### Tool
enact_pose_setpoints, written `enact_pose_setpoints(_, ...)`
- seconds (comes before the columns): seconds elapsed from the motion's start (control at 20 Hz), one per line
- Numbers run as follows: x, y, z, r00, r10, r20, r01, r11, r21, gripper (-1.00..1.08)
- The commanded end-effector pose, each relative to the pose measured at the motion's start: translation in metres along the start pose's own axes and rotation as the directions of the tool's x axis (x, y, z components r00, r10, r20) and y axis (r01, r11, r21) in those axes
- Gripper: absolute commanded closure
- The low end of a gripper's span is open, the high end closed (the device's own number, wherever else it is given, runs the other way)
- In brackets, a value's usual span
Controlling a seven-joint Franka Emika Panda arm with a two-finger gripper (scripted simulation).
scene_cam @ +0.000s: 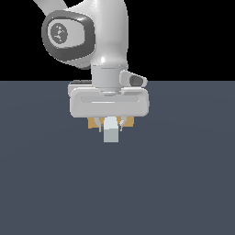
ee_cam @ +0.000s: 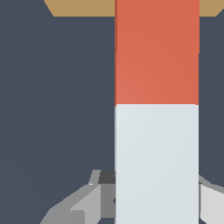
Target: Insert the peg into the horizontal hole in a box.
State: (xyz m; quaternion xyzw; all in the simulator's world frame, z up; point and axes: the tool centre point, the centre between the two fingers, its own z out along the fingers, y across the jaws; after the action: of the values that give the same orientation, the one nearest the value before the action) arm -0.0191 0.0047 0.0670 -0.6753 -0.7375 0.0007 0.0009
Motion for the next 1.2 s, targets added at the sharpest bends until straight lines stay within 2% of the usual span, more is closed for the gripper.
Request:
enact_pose_setpoints(0.0,0.004,0.002,-0.002,1.0,0.002,0.001,-0.002,1.0,-0.002,1.08)
enact_pose_setpoints(0.75,0.006,0.003,-0.002,1.0,0.001,0.0,-0.001,1.0,-0.001,1.08)
enact_pose_setpoints(0.95,0.018,0.002,-0.002,1.0,0.001,0.0,-0.001,1.0,-0.001,1.08)
enact_pose_setpoints(1.15,0.042,0.002,-0.002,1.0,0.001,0.0,-0.001,1.0,-0.002,1.08)
